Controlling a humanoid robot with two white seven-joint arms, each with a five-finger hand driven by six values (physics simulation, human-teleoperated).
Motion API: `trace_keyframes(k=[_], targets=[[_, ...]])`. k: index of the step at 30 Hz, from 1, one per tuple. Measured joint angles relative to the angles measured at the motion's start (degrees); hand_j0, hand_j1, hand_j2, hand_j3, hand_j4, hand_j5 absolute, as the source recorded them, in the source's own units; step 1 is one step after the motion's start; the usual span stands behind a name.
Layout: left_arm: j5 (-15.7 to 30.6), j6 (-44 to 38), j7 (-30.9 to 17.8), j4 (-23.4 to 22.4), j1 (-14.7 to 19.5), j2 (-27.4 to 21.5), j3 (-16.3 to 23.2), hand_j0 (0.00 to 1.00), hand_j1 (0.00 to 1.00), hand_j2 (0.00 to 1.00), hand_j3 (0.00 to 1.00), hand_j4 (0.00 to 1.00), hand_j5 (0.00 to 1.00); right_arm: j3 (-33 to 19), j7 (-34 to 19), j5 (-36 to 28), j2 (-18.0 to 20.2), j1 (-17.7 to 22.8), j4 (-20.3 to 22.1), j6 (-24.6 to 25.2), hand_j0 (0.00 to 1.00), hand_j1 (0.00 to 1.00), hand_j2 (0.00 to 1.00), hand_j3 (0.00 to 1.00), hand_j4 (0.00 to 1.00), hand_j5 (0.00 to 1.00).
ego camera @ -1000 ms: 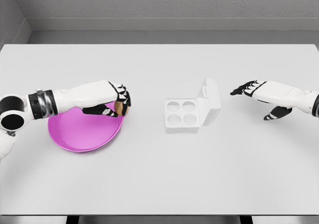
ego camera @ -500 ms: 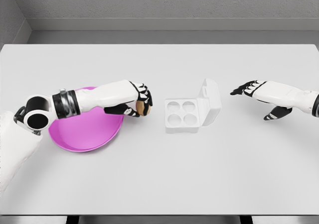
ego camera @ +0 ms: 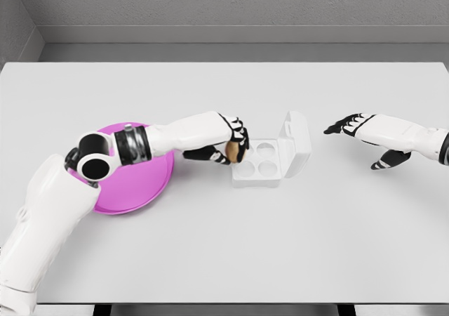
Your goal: Pack egg into the box and close the box lid
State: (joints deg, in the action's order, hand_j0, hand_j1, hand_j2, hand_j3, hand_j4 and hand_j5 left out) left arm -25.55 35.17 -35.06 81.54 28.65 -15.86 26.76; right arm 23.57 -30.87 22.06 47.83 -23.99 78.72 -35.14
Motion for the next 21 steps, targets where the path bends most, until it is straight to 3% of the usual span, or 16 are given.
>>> trace_keyframes(k=[10,18,19,21], targets=[[-4.9,0.0,0.0,-5.4,2.0,5.7,0.0,0.32,0.32,0.32,0.32,0.32,0.32,0.0,0.0,0.0,-0.1,0.0,0.0,0.0,1.0,1.0,1.0,1.0,1.0,1.0],[-6.0,0.0,0.0,-6.3,2.0,6.7,0.0,0.33,0.33,0.33,0.33,0.33,0.33,0.0,0.1,0.0,0.0,0.0,0.0,0.0,1.0,1.0,1.0,1.0,1.0,1.0],[-6.0,0.0,0.0,-6.3,2.0,6.7,-0.1,0.35,0.35,0.35,0.35,0.35,0.35,0.0,0.1,0.0,0.0,0.0,0.0,0.0,1.0,1.0,1.0,1.0,1.0,1.0],[-6.1,0.0,0.0,-6.3,2.1,6.6,-0.2,0.51,0.51,0.51,0.51,0.51,0.51,0.0,0.1,0.0,0.0,0.0,0.0,0.0,1.0,1.0,1.0,1.0,1.0,1.0]])
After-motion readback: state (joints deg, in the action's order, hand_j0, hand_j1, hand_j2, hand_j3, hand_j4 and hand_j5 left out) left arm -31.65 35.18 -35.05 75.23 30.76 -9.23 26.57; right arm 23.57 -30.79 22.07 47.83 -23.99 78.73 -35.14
